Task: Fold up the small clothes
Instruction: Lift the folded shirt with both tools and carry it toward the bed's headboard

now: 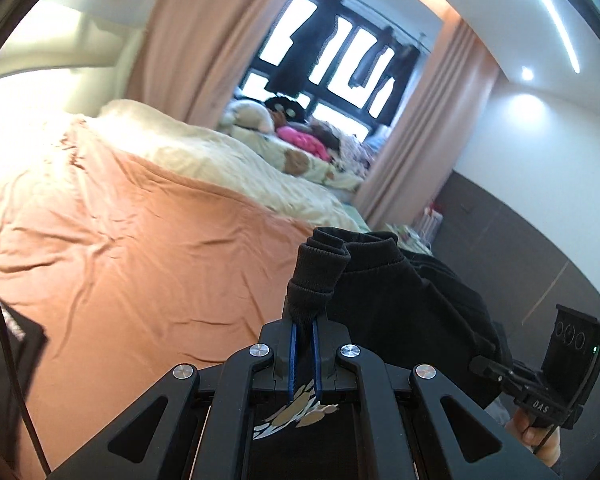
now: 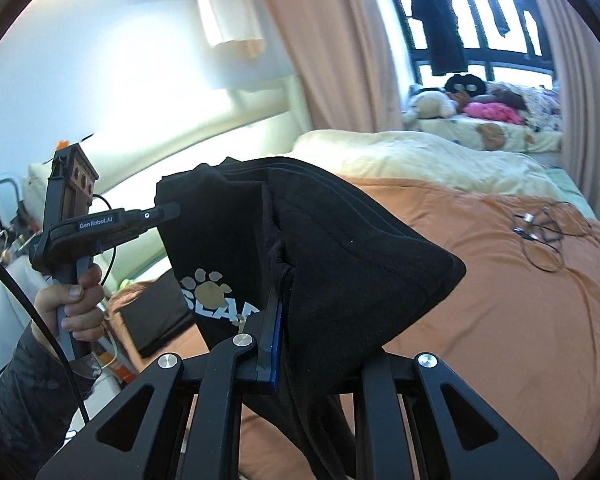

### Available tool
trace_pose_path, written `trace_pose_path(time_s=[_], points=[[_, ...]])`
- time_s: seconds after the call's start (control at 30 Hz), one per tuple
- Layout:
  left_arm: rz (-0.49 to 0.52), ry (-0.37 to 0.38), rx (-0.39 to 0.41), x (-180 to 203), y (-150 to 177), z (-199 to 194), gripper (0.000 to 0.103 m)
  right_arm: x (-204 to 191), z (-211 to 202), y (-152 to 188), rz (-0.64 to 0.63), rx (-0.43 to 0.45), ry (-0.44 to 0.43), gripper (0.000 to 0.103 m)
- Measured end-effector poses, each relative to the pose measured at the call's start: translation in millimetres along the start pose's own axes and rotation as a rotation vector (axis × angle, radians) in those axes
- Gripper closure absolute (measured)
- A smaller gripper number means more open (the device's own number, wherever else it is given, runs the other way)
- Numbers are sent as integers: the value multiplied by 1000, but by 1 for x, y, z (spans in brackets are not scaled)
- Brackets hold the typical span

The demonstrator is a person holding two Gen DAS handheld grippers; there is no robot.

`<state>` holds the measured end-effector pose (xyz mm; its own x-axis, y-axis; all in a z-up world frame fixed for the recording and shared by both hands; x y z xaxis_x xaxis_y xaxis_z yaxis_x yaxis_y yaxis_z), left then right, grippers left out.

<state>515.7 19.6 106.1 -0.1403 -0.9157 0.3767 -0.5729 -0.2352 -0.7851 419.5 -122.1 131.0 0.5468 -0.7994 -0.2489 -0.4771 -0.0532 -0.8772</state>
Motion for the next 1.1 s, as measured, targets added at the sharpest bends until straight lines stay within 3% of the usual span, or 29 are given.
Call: trace_pose_path(time_s=[0.43, 0.8, 1.1], points=[[-93, -101, 78, -132, -8, -84, 97, -15, 75, -36, -64, -40, -111, 93], [-114, -233, 144, -245, -34, -162, 97, -69, 155, -51, -128, -60, -239, 93], [-135, -364, 190, -339, -53, -212, 97, -110, 220, -40, -167, -100, -347, 93]])
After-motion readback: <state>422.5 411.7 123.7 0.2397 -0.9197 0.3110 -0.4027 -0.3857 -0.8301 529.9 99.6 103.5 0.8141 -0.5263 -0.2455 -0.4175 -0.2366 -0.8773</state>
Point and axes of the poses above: each gripper's, at about its wrist camera, not at the fingertips, and z roughly the way its jaws point, x to its right, y to its underside, the point moved 8 cm from there along z, roughly the way its jaws point, and after that the axes turned 9 degrees about -y, right-handed, at the moved point
